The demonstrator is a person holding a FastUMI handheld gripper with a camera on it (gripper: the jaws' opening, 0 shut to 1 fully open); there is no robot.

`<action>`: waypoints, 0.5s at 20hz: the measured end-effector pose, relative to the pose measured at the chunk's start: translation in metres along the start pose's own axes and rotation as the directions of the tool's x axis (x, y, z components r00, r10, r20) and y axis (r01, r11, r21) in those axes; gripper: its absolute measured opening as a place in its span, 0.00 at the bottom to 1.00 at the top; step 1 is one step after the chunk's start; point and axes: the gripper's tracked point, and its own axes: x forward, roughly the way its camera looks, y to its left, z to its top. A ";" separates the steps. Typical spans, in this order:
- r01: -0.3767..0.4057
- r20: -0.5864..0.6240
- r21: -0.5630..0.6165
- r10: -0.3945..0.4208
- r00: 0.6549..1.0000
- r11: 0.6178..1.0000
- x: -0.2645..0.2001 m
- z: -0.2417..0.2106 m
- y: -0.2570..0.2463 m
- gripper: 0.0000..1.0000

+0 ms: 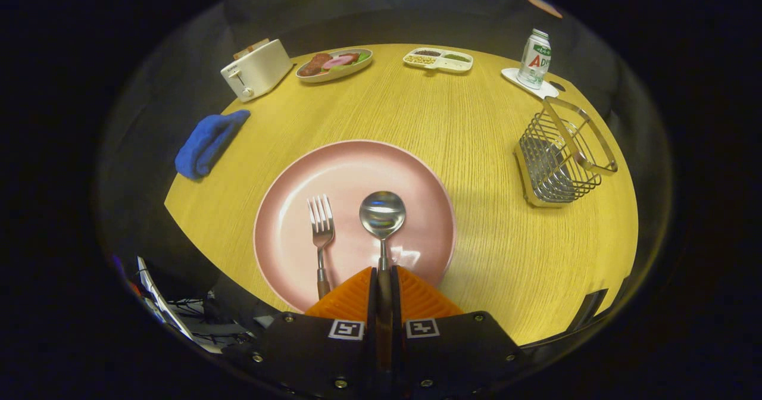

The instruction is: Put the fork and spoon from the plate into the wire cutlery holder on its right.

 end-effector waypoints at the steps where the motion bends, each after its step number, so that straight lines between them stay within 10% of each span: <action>1: -0.005 0.009 0.004 0.005 1.000 1.000 -0.002 0.002 0.000 0.11; 10: -0.023 0.063 0.099 0.017 0.998 0.995 -0.016 0.016 -0.008 0.02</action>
